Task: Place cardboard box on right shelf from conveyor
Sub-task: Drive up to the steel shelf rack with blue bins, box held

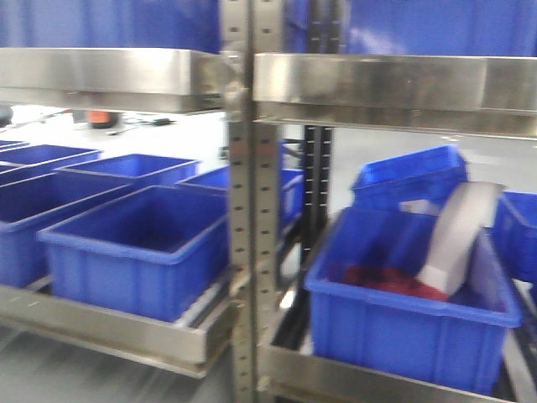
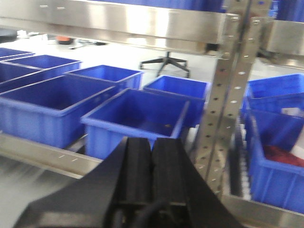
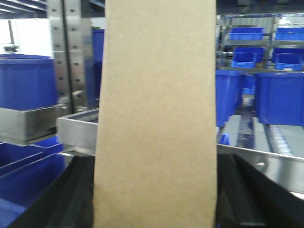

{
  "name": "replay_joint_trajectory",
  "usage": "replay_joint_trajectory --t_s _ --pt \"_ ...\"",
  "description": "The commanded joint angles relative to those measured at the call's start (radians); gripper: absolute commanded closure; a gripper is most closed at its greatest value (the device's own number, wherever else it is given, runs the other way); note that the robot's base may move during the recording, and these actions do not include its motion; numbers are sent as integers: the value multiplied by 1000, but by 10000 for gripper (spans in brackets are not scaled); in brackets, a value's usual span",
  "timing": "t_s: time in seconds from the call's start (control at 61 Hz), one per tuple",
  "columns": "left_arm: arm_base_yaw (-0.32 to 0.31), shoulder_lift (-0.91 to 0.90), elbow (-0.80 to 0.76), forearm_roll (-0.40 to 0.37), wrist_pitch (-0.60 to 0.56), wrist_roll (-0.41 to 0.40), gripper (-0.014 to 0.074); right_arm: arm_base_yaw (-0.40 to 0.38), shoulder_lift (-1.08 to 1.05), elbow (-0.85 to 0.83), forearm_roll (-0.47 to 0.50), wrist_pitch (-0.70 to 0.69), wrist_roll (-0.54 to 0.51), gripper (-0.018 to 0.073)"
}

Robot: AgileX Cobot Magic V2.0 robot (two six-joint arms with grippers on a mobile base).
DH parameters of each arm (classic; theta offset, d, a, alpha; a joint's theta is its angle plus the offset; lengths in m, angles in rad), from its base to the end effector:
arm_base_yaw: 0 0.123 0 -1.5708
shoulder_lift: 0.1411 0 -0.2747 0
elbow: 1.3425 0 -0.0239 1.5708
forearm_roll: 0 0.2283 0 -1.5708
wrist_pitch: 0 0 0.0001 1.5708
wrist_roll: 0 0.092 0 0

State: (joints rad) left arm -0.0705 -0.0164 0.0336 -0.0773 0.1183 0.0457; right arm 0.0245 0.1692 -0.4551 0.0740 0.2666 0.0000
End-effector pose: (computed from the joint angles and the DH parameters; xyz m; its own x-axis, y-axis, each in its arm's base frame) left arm 0.0452 -0.0040 0.1925 -0.0503 -0.0276 -0.9984 0.0780 0.9965 -0.0315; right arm 0.0337 0.0026 0.3221 0.1036 0.0739 -0.9919 -0.0514 0.9963 0.0688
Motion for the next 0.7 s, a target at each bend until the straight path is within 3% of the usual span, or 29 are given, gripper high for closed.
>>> replay_joint_trajectory --t_s 0.0,0.689 --pt "-1 -5 6 -6 -85 0 713 -7 9 -27 -1 -104 0 491" --pt "-1 -5 6 -6 -85 0 713 -7 9 -27 -1 -104 0 491"
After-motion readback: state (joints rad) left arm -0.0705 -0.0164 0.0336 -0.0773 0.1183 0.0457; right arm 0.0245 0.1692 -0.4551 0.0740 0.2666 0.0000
